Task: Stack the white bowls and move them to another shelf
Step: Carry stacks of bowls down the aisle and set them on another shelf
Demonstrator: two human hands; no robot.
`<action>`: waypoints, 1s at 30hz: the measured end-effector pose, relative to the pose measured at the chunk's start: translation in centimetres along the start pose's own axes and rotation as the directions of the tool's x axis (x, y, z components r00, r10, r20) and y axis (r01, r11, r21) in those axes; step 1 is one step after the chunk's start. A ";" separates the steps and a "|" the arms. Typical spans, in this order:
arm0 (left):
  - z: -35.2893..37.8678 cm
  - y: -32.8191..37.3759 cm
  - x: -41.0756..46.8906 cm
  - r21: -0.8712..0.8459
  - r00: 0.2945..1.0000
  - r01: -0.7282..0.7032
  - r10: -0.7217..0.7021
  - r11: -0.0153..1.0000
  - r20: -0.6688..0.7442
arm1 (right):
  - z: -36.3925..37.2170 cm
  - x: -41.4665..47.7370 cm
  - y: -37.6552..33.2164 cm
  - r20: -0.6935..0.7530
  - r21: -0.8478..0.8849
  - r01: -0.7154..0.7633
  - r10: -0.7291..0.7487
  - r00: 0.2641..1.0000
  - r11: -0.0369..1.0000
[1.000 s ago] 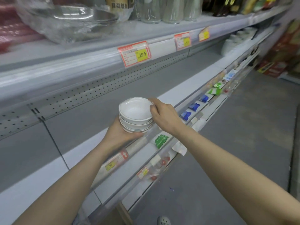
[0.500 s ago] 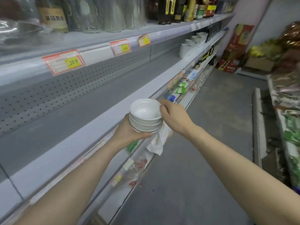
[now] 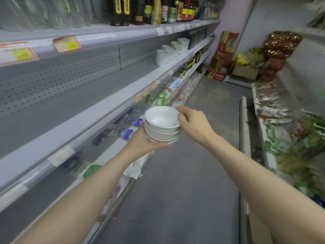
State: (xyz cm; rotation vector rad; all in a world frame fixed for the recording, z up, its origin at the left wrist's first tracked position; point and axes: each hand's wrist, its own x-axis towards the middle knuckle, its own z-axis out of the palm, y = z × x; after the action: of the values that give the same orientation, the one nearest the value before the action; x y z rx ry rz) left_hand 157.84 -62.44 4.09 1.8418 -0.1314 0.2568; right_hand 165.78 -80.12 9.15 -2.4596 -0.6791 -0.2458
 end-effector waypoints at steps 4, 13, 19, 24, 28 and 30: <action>3.6 -0.8 4.3 -0.029 0.999 0.005 -0.004 1.000 0.038 | -2.1 1.8 4.4 -0.010 -0.004 -0.047 0.047 0.999 0.999; 8.0 -3.5 16.6 -0.006 0.990 -0.004 0.005 1.000 0.142 | -3.6 9.5 13.3 -0.058 -0.005 -0.193 0.192 0.980 0.981; 8.8 -5.4 28.0 -0.042 0.977 -0.038 0.046 0.998 0.207 | -4.4 18.3 18.1 -0.130 -0.009 -0.225 0.222 0.966 0.974; 9.1 -7.0 36.9 -0.017 0.970 -0.047 0.050 0.999 0.238 | -4.7 25.4 22.0 -0.162 -0.005 -0.258 0.254 0.954 0.966; 10.1 -8.5 42.7 0.008 0.970 -0.043 0.040 0.999 0.240 | -4.5 29.8 25.2 -0.168 -0.001 -0.264 0.260 0.951 0.964; 10.8 -9.2 45.5 0.005 0.968 -0.055 0.052 0.998 0.245 | -4.5 32.1 27.1 -0.176 0.000 -0.266 0.262 0.949 0.964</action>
State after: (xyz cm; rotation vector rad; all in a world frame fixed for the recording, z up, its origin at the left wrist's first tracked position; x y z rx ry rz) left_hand 205.10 -68.26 3.70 1.8787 -0.3522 0.0660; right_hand 207.14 -88.60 9.93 -2.4816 -0.2692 -0.3607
